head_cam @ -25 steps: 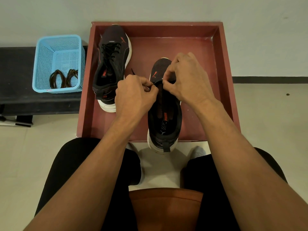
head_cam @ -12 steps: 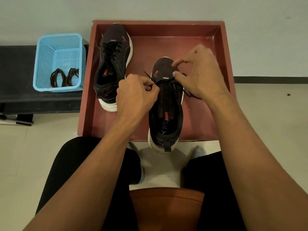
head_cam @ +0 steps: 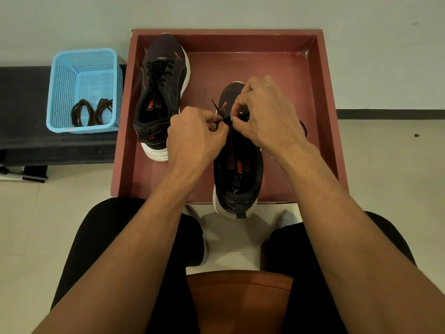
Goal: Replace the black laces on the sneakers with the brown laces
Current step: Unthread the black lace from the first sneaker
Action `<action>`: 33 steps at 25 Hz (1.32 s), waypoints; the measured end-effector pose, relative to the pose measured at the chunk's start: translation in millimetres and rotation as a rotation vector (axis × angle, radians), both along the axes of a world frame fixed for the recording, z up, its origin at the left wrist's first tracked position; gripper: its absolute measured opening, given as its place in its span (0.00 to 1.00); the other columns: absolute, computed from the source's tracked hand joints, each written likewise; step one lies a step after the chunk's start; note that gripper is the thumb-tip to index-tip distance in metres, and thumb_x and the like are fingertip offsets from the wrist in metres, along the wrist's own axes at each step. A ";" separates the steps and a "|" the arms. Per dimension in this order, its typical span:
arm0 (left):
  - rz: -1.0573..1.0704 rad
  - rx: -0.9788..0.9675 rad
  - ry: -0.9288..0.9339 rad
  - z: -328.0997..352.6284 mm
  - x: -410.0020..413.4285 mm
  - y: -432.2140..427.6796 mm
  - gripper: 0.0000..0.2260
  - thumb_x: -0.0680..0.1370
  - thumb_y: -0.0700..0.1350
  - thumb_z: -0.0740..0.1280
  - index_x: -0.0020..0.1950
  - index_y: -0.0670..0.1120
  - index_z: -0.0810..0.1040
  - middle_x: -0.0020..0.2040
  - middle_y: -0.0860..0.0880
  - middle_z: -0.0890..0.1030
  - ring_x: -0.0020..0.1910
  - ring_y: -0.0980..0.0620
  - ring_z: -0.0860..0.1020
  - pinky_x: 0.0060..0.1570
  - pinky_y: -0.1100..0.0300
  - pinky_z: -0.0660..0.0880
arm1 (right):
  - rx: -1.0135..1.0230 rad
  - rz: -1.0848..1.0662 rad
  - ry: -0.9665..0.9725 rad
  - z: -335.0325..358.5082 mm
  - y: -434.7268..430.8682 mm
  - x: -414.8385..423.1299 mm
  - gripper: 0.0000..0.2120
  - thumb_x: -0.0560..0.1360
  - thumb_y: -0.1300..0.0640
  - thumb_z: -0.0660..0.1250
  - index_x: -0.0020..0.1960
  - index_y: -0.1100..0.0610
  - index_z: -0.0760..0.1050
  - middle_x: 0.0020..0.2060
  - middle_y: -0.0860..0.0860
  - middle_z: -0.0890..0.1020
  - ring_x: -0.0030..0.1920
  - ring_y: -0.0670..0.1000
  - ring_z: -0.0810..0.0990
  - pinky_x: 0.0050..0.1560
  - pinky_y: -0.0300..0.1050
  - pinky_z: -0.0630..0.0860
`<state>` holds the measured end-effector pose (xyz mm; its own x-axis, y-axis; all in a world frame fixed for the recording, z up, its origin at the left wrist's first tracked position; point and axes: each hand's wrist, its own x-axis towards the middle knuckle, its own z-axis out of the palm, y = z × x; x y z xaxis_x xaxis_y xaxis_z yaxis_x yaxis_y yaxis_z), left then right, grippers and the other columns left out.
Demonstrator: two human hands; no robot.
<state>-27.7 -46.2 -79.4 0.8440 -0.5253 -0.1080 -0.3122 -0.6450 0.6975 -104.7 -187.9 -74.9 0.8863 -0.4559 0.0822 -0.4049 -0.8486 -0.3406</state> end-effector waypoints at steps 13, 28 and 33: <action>0.014 0.001 -0.015 -2.5 0.9 0.0 0.08 0.75 0.52 0.71 0.51 0.55 0.88 0.38 0.57 0.85 0.42 0.55 0.84 0.48 0.52 0.84 | 0.115 -0.451 -0.053 3.4 -57.2 -27.5 0.09 0.77 0.55 0.71 0.38 0.50 0.78 0.54 0.53 0.83 0.48 0.50 0.82 0.47 0.43 0.78; -0.240 0.078 -0.372 -9.9 -14.2 -17.8 0.12 0.78 0.53 0.73 0.61 0.56 0.85 0.56 0.51 0.74 0.57 0.49 0.72 0.50 0.60 0.70 | 0.459 -0.173 0.299 24.6 -22.9 -26.9 0.13 0.74 0.39 0.75 0.46 0.49 0.83 0.40 0.45 0.83 0.40 0.44 0.82 0.38 0.40 0.76; -0.166 0.079 -0.384 -10.3 -16.4 -24.5 0.10 0.76 0.53 0.76 0.57 0.56 0.86 0.55 0.52 0.75 0.56 0.50 0.72 0.47 0.60 0.69 | 0.502 -0.175 0.319 31.7 -16.6 -28.7 0.09 0.73 0.45 0.76 0.44 0.51 0.84 0.34 0.47 0.84 0.39 0.48 0.85 0.43 0.44 0.82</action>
